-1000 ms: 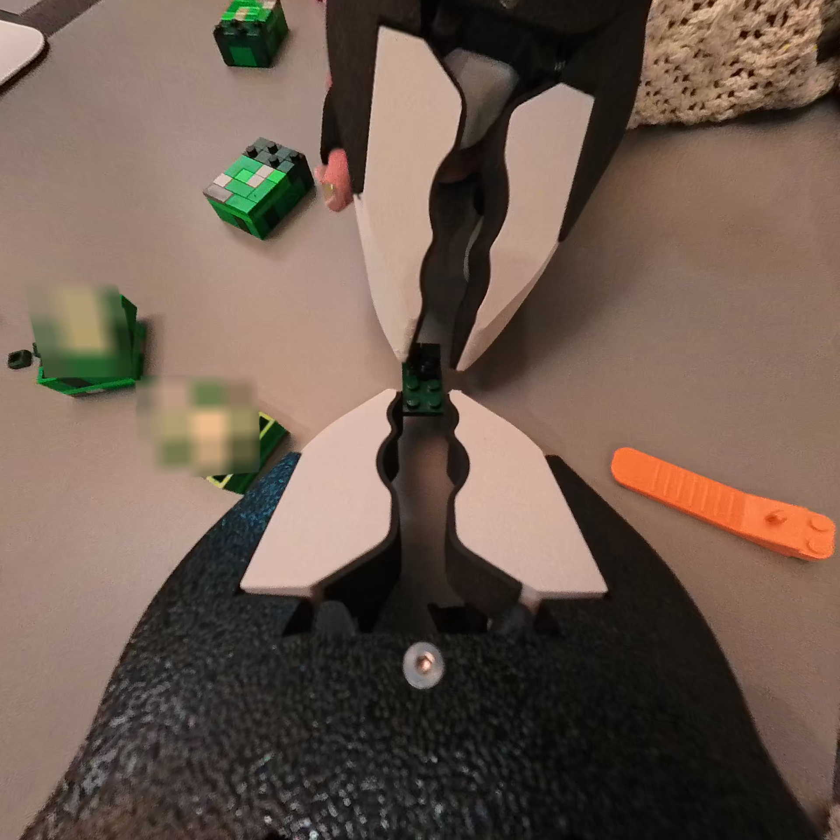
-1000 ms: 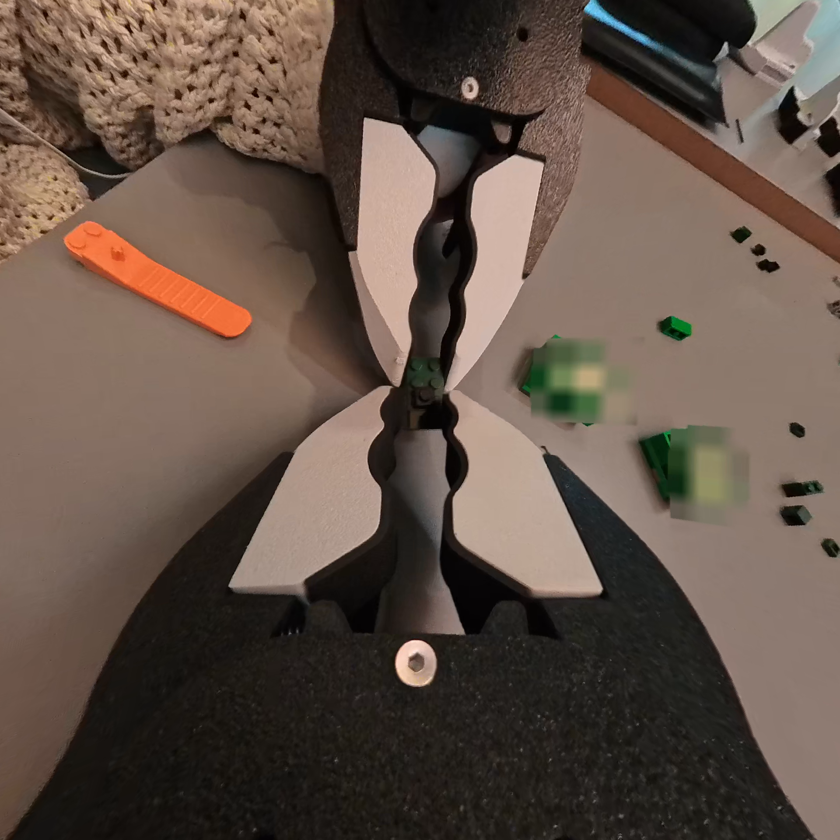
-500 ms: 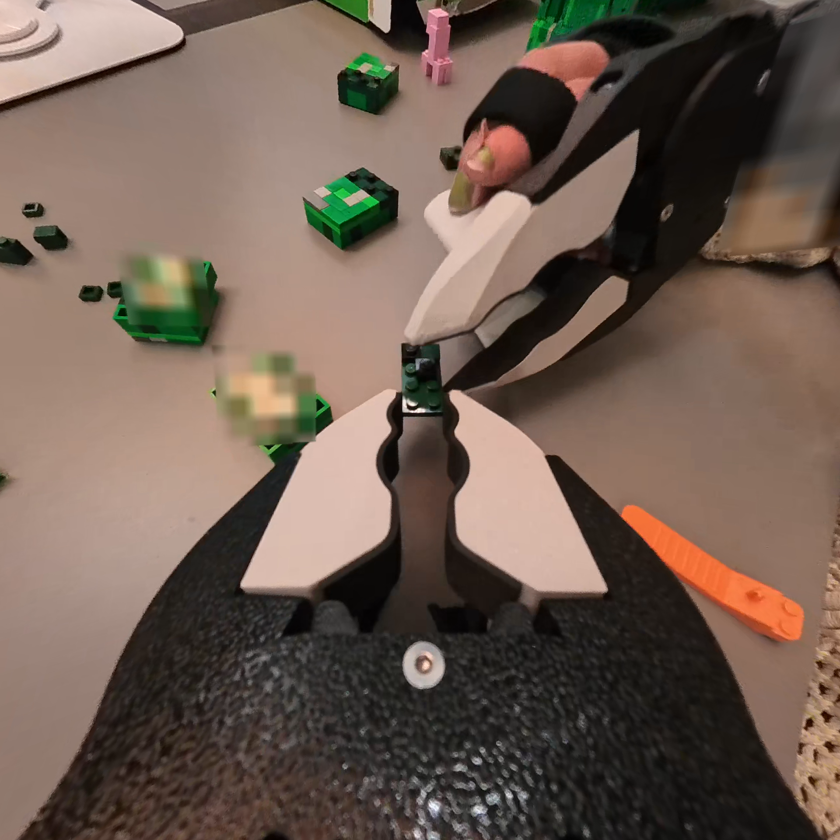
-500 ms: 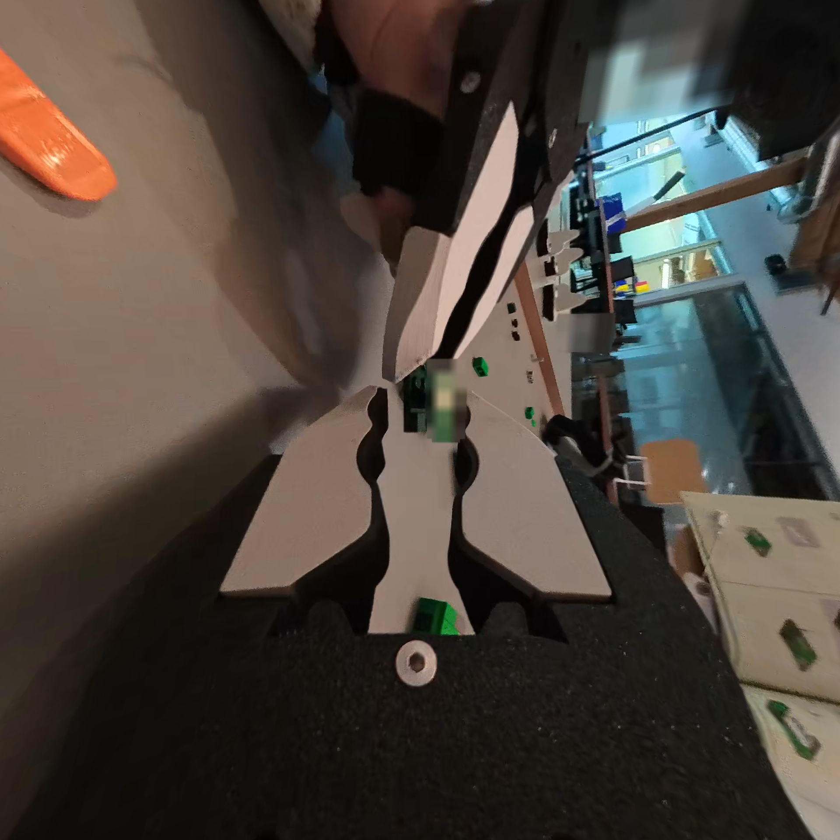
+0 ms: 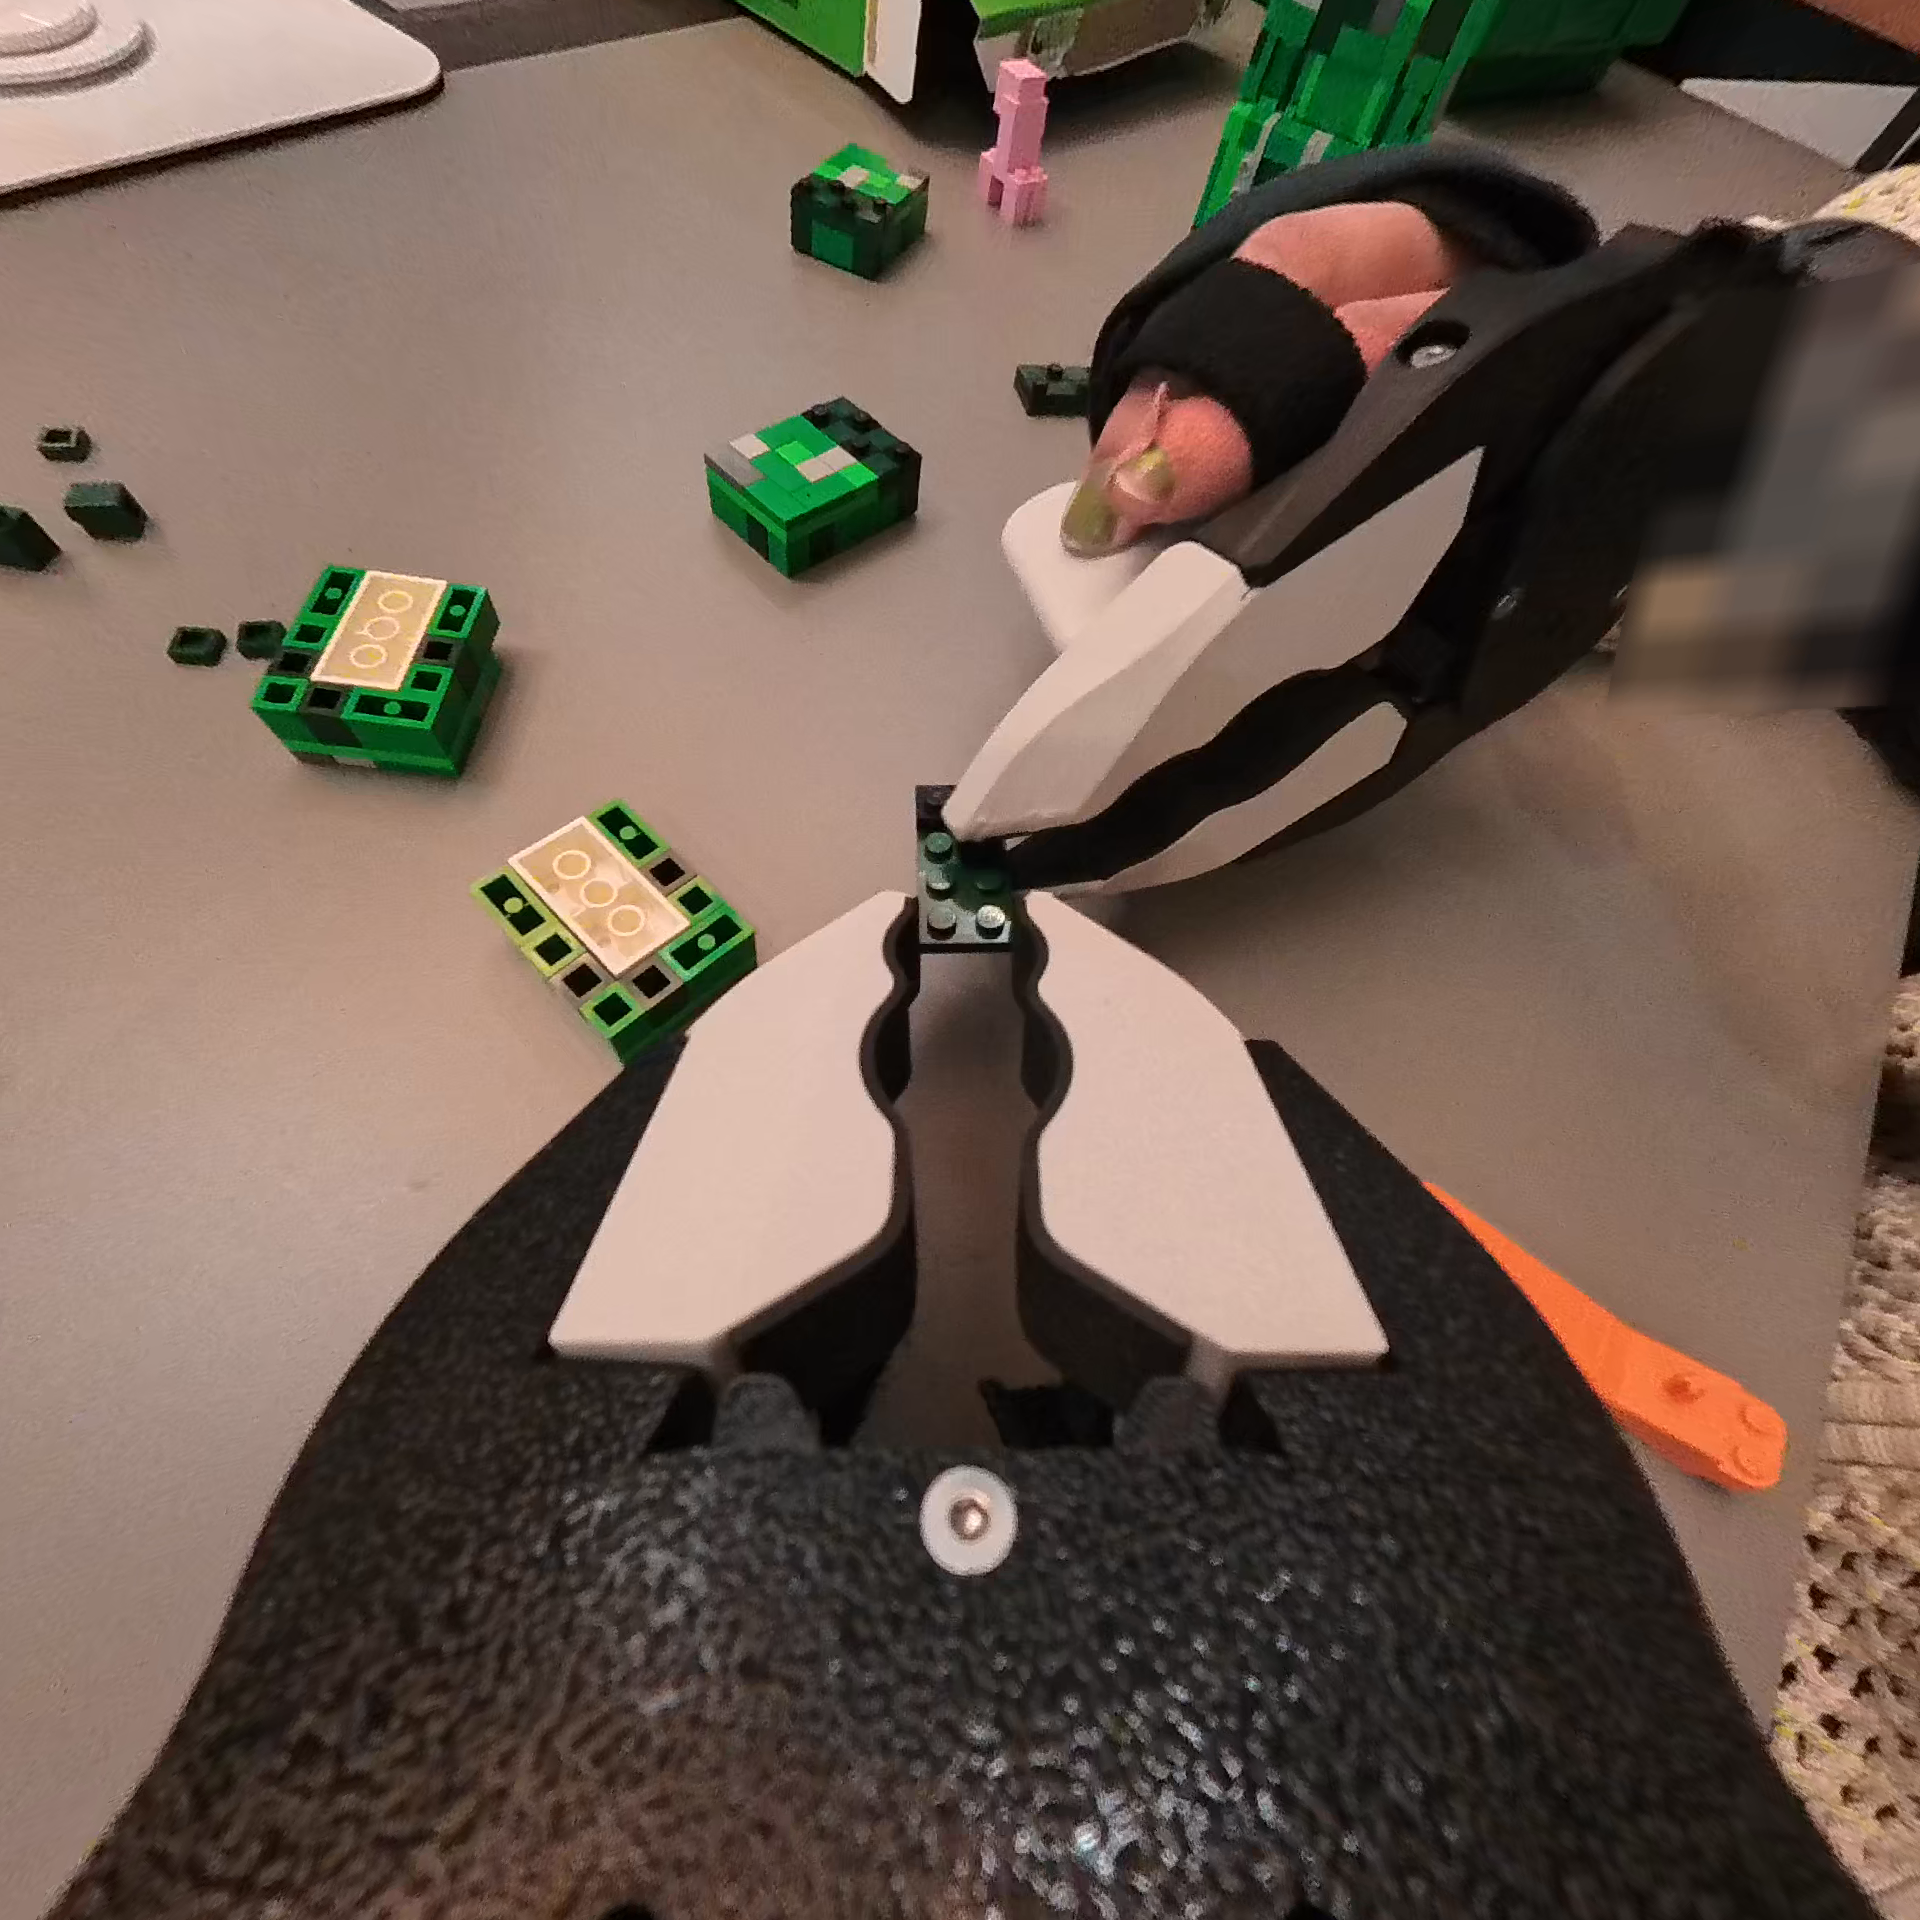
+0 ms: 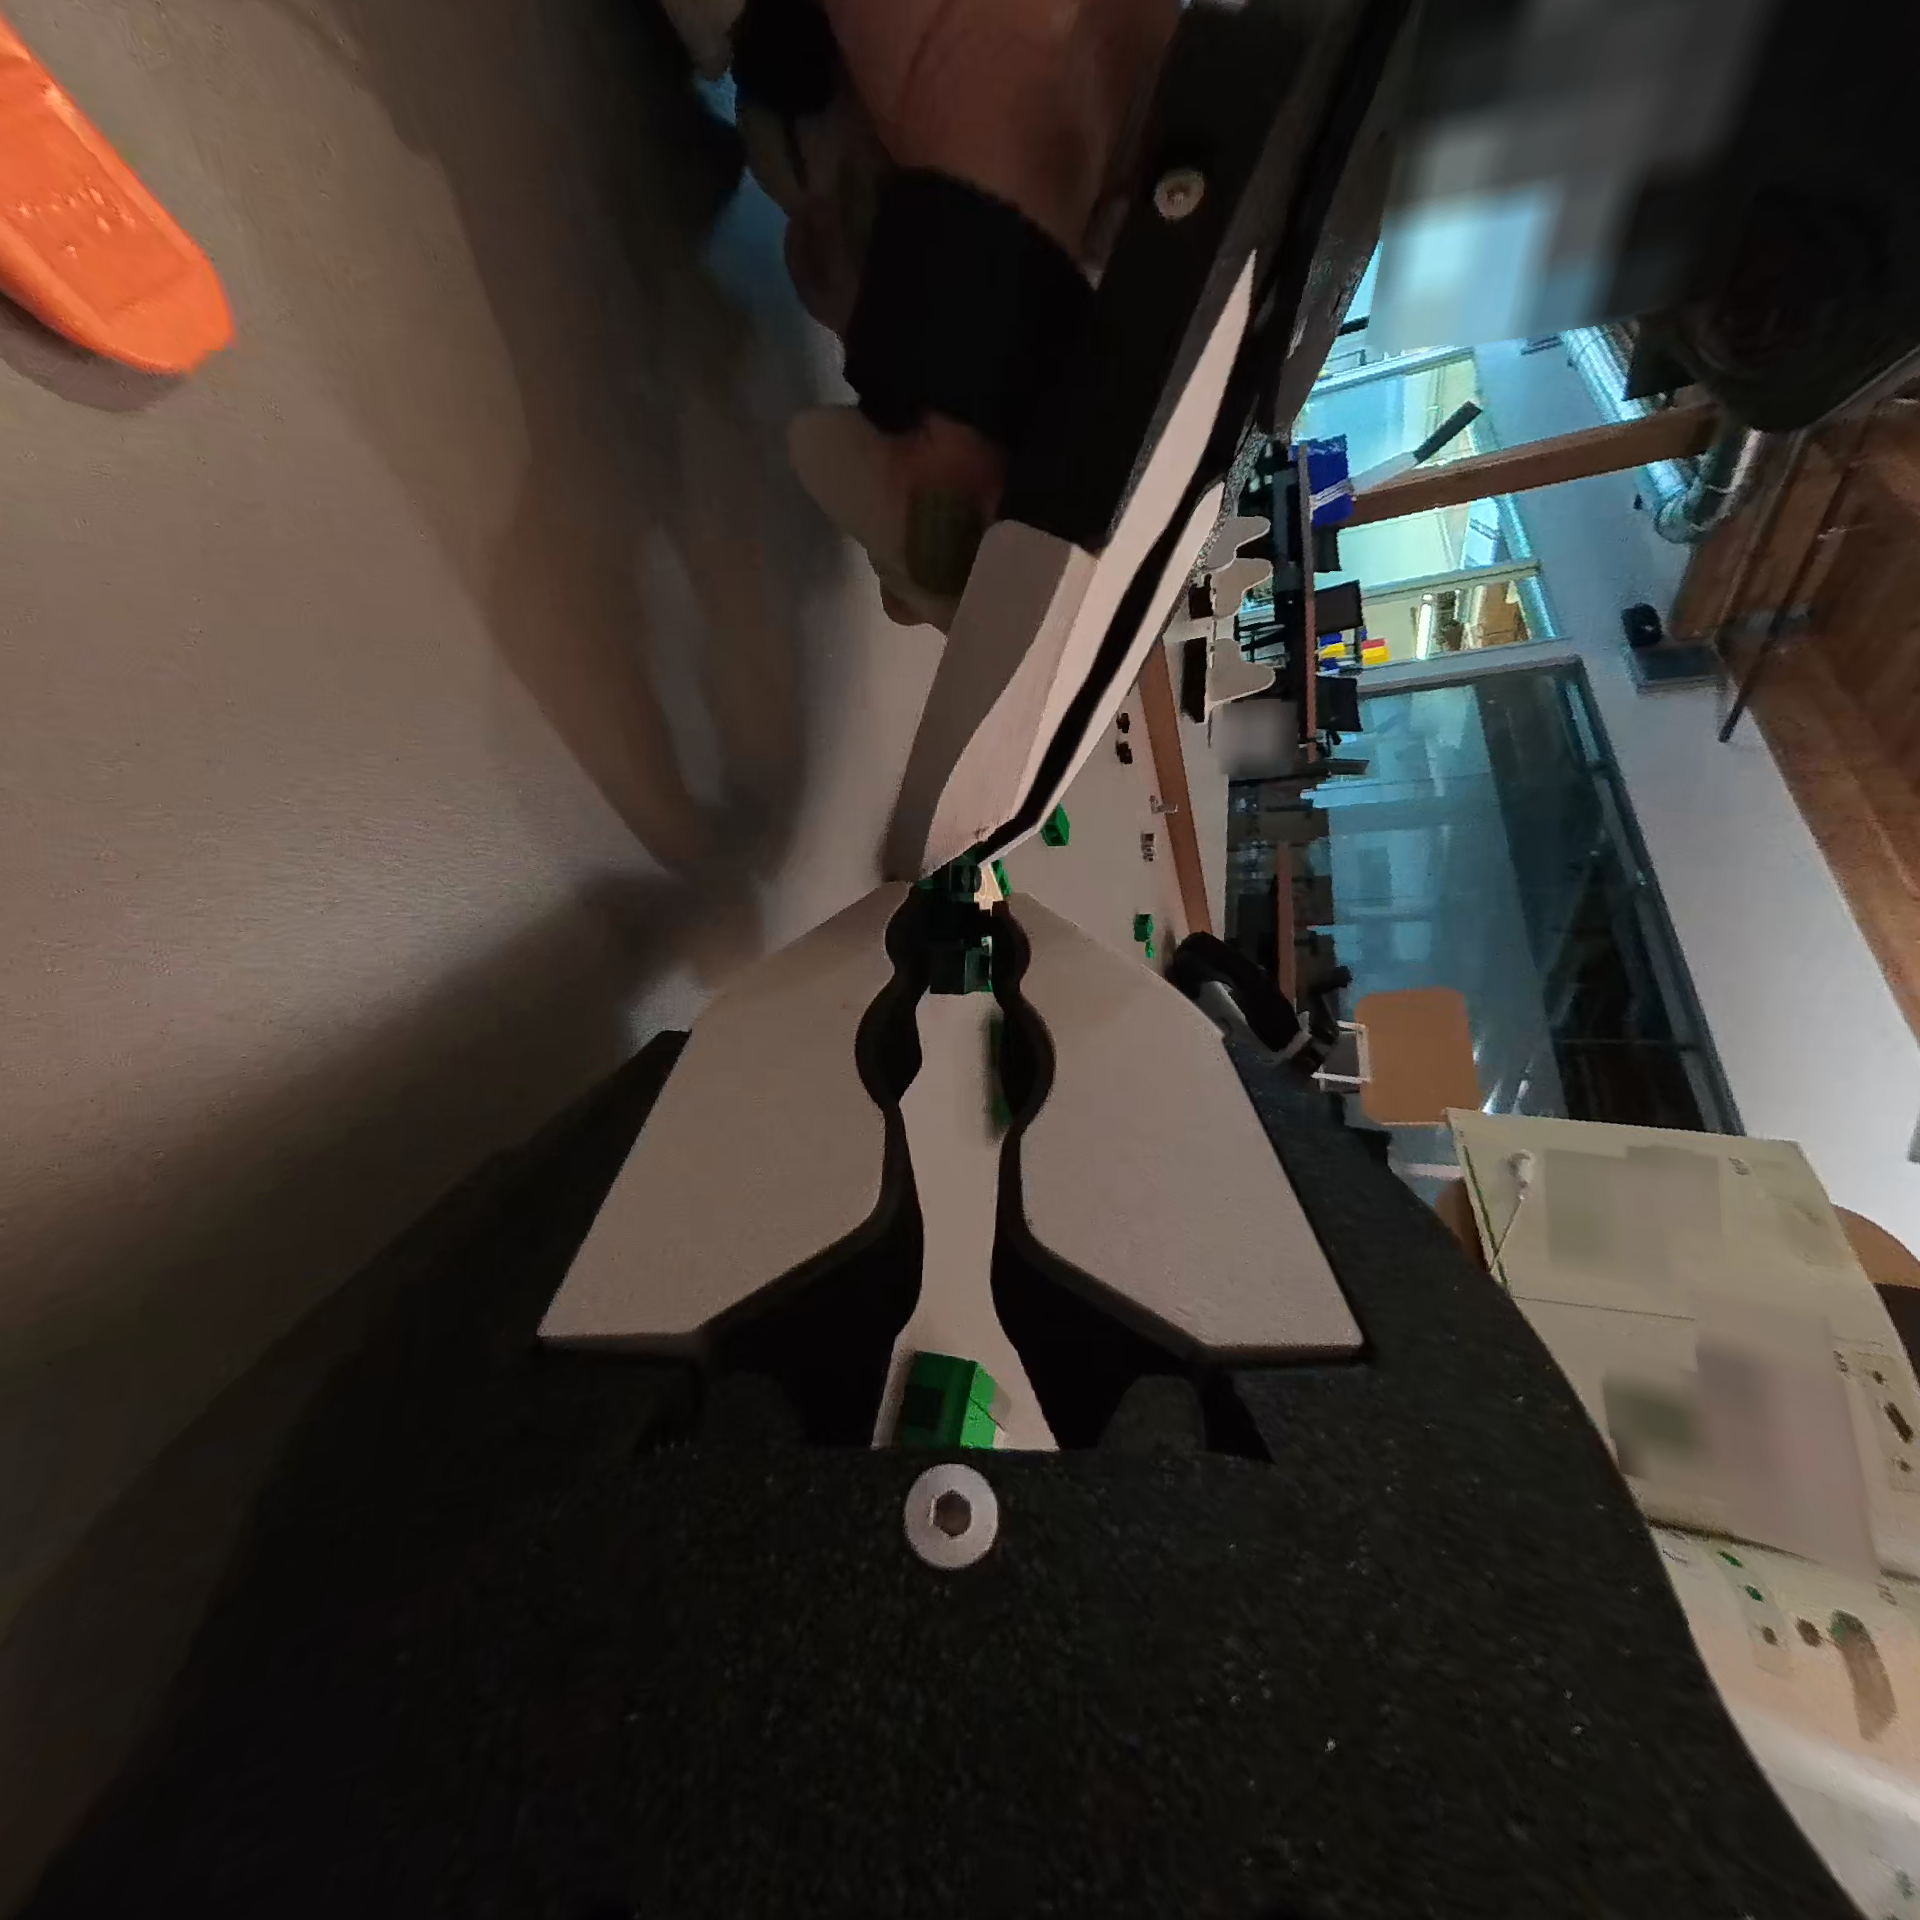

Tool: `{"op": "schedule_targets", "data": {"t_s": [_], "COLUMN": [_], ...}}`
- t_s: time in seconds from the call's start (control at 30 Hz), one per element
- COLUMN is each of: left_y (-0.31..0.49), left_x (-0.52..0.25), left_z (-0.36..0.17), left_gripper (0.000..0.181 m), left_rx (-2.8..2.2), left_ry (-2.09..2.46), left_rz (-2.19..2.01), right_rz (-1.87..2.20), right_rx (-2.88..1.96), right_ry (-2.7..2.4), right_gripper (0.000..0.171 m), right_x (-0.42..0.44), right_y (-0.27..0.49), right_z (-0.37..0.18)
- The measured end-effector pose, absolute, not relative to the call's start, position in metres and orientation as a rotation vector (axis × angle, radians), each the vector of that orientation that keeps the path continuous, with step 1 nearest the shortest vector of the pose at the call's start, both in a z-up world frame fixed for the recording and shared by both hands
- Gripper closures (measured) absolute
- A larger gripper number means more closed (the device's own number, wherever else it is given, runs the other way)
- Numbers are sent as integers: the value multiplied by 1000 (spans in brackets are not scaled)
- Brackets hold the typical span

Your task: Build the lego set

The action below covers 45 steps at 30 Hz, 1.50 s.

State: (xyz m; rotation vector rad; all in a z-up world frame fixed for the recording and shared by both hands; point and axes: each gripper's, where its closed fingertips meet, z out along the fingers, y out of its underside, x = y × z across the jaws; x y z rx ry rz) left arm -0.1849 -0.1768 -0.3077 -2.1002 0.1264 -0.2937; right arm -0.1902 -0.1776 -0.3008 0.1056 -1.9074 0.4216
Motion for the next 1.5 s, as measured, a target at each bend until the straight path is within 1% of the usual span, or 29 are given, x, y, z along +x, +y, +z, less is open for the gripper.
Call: {"op": "schedule_targets", "data": {"t_s": [0.33,0.5,0.53,0.6,0.63,0.7,0.83,0.93,1.13,1.27,1.37,1.5], "left_y": [-177,-176,-176,-177,-176,-176,-177,-181,-198,-205,-211,-216], "left_x": [-184,-188,-188,-190,-190,-189,-189,-200,-254,-292,-323,-339], "left_z": [-309,-309,-307,-305,-305,-305,-305,-302,-289,-290,-295,-285], "left_gripper": [166,166,166,166,166,166,166,166,165,165,165,165], "left_rx": [-2105,-2103,-2091,-2079,-2078,-2080,-2075,-2060,-2024,-2014,-2032,-1939], "left_ry": [120,95,91,81,83,89,103,118,117,179,264,207], "left_rz": [-322,-293,-298,-288,-283,-272,-255,-156,101,232,415,427], "right_rz": [303,410,435,511,549,594,612,678,823,842,833,836], "right_rx": [163,63,59,14,-15,-49,-72,-168,-419,-481,-507,-574], "right_ry": [-1873,-1873,-1846,-1819,-1811,-1819,-1839,-1832,-1788,-1757,-1755,-1753], "right_gripper": [163,162,158,136,131,128,128,128,131,135,135,137], "right_x": [-190,-194,-194,-192,-192,-191,-191,-194,-207,-210,-212,-217], "right_y": [-176,-177,-177,-176,-175,-170,-163,-154,-129,-120,-117,-110], "right_z": [-302,-300,-297,-289,-285,-284,-289,-285,-275,-271,-272,-272]}}
